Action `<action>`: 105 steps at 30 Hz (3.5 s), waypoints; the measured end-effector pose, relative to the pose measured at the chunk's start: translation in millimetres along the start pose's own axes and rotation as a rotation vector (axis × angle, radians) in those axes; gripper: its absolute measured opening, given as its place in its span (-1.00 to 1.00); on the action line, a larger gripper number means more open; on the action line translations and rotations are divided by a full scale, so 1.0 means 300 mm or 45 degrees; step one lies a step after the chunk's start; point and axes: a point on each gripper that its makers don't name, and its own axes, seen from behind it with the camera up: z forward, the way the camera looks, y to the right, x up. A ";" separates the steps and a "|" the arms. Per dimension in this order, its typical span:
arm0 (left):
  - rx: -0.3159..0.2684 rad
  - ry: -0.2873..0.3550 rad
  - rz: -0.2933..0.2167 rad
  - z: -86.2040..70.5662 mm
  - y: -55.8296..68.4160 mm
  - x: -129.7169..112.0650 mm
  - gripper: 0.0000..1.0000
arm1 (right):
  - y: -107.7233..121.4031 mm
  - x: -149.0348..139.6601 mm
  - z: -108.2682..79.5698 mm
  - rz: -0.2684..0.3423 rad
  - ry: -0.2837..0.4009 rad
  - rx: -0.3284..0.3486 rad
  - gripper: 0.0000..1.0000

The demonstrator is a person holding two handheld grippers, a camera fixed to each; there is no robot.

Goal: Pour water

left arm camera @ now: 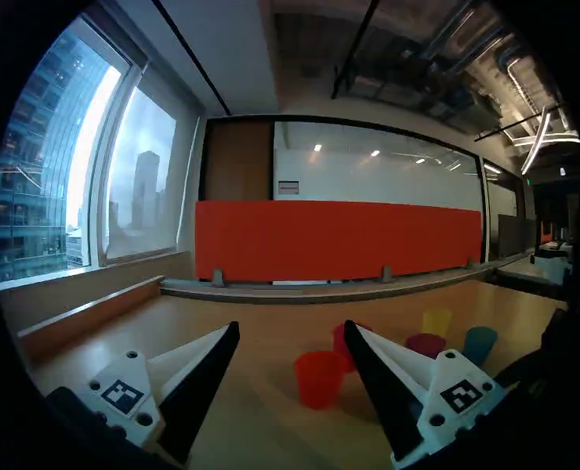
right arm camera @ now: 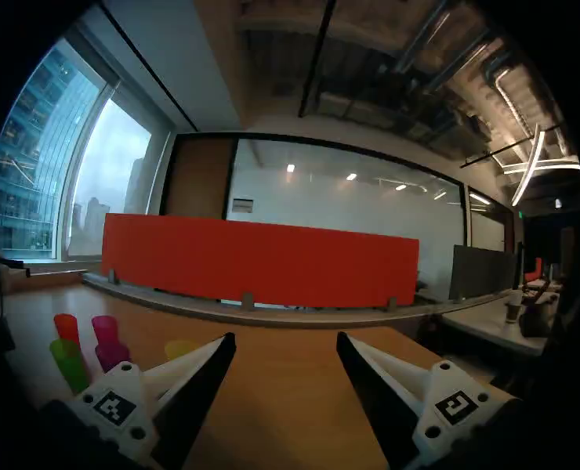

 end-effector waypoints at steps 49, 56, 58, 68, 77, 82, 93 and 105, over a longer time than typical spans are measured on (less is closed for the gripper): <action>0.053 0.001 -0.022 0.054 -0.068 -0.181 0.99 | 0.027 0.071 -0.034 0.016 -0.016 -0.063 1.00; 0.052 -0.018 0.019 0.065 -0.064 -0.197 0.99 | 0.022 0.063 -0.033 0.011 -0.027 -0.059 1.00; 0.052 -0.018 0.019 0.066 -0.062 -0.199 0.99 | 0.020 0.063 -0.033 0.009 -0.026 -0.059 1.00; 0.050 -0.018 0.023 0.064 -0.057 -0.198 0.99 | 0.009 0.072 -0.031 0.005 -0.022 -0.050 1.00; 0.048 -0.019 0.027 0.064 -0.055 -0.199 0.98 | -0.001 0.069 -0.030 -0.004 -0.012 -0.038 0.99; 0.048 -0.019 0.028 0.065 -0.054 -0.198 0.99 | -0.008 0.084 -0.026 -0.012 0.014 -0.028 0.99; 0.048 -0.020 0.028 0.061 -0.056 -0.197 0.98 | 0.008 0.035 0.011 0.003 0.042 -0.036 0.99; 0.048 -0.020 0.028 0.062 -0.056 -0.197 0.98 | -0.043 -0.061 0.077 0.108 0.035 0.041 0.99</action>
